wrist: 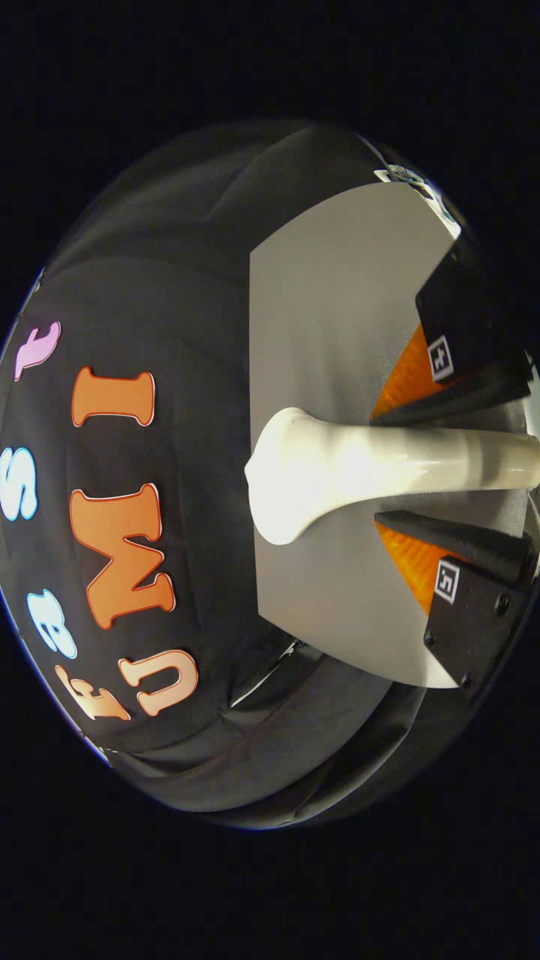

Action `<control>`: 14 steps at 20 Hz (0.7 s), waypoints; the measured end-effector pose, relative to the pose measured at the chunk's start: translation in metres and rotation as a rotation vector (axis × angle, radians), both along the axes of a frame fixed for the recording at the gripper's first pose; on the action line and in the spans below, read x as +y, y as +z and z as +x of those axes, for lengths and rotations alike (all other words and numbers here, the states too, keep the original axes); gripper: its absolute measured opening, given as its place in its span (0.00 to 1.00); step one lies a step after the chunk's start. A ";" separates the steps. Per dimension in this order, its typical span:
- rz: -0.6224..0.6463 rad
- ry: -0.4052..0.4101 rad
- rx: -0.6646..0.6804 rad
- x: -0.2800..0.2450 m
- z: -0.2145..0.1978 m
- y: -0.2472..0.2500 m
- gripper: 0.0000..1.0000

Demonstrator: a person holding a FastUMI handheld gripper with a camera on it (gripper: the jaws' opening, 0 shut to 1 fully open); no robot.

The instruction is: Iron the clothes twice with a garment steamer, once on the left side and once on the right side.

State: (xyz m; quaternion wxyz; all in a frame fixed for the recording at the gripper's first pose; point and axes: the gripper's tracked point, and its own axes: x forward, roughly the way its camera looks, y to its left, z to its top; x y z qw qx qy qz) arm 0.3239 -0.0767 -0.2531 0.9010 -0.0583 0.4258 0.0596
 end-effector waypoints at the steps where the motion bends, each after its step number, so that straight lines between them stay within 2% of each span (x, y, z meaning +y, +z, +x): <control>1: -0.003 -0.003 0.011 0.000 -0.001 -0.003 0.67; 2: -0.007 -0.005 0.022 -0.001 -0.005 -0.006 0.60; 3: -0.014 -0.002 0.020 -0.001 -0.004 -0.006 0.57; 10: -0.060 -0.024 -0.010 -0.007 -0.003 -0.001 0.46; 14: -0.043 -0.043 -0.057 -0.010 -0.007 0.013 0.38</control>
